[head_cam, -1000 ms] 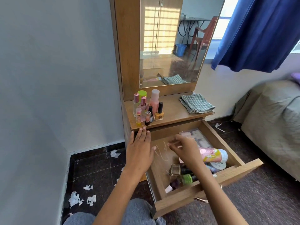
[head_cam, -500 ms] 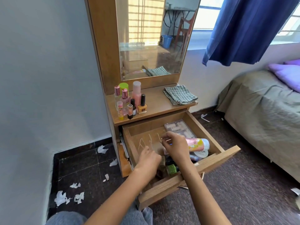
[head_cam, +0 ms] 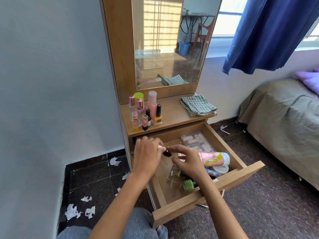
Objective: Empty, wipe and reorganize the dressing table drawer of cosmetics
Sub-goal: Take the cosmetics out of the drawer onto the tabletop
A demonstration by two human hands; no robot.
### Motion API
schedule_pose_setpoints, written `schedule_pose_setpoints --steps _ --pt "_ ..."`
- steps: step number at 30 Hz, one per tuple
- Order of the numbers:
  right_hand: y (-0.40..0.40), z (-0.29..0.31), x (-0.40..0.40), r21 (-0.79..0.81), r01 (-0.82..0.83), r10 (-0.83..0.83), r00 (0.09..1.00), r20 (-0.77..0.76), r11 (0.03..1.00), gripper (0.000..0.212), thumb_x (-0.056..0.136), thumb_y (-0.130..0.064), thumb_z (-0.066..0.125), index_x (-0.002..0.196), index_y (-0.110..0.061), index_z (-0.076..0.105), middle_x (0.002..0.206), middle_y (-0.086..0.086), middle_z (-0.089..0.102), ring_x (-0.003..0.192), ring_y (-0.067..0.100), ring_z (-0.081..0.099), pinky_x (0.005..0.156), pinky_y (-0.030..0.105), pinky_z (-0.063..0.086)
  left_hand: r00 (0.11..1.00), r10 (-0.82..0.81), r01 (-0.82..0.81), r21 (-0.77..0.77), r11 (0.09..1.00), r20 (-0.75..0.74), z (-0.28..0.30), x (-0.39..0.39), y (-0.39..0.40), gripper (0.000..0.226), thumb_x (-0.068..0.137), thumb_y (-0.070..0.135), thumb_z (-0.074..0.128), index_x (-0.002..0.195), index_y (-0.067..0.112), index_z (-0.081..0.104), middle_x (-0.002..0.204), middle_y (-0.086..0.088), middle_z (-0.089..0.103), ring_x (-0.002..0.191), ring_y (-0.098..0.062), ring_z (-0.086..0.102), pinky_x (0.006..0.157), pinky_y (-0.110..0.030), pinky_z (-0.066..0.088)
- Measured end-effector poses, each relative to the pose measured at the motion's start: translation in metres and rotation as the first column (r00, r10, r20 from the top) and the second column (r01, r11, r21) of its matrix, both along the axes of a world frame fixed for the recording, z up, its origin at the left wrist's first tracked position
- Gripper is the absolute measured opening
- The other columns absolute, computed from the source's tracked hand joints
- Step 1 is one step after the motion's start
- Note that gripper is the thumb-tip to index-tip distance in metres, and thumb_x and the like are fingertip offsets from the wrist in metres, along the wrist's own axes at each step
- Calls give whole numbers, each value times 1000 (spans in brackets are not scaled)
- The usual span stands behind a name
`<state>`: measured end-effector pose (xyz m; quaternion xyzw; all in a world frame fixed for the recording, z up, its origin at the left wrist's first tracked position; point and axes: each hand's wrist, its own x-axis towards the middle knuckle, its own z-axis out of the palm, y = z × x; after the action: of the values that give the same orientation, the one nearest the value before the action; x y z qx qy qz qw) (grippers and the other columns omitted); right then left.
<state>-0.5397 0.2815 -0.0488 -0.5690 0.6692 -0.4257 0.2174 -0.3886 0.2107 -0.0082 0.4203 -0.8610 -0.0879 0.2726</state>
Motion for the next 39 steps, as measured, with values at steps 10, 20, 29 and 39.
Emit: schedule_pose_setpoints --steps 10,20,29,39 --pt "-18 12 23 -198 192 -179 981 80 961 27 73 -19 82 96 -24 69 86 -15 71 84 -1 67 76 26 57 960 -34 20 -52 998 -279 8 -3 3 36 96 36 49 128 19 55 103 7 67 97 -7 58 88 -24 39" --pt "-84 43 16 -201 502 -489 865 111 841 27 72 -28 83 95 -19 73 90 -7 73 84 5 65 76 29 54 957 -28 62 -109 992 290 -27 -1 -14 66 100 38 32 149 8 -1 155 -8 -9 143 -19 -13 111 -37 -16" --pt "-107 33 15 -147 488 -485 873 55 861 32 66 -35 85 93 -22 73 87 -9 69 77 7 63 71 34 54 958 0 34 -113 993 288 -19 -3 -18 60 100 33 33 150 10 8 158 -6 7 145 -15 0 111 -35 -15" --pt "-78 28 2 -202 399 -410 912 -18 895 38 71 -25 83 105 -17 68 96 -9 67 86 6 61 76 22 50 953 -4 39 -110 993 302 -20 -2 -17 59 102 32 30 150 11 5 158 -5 1 145 -14 -3 113 -36 -13"
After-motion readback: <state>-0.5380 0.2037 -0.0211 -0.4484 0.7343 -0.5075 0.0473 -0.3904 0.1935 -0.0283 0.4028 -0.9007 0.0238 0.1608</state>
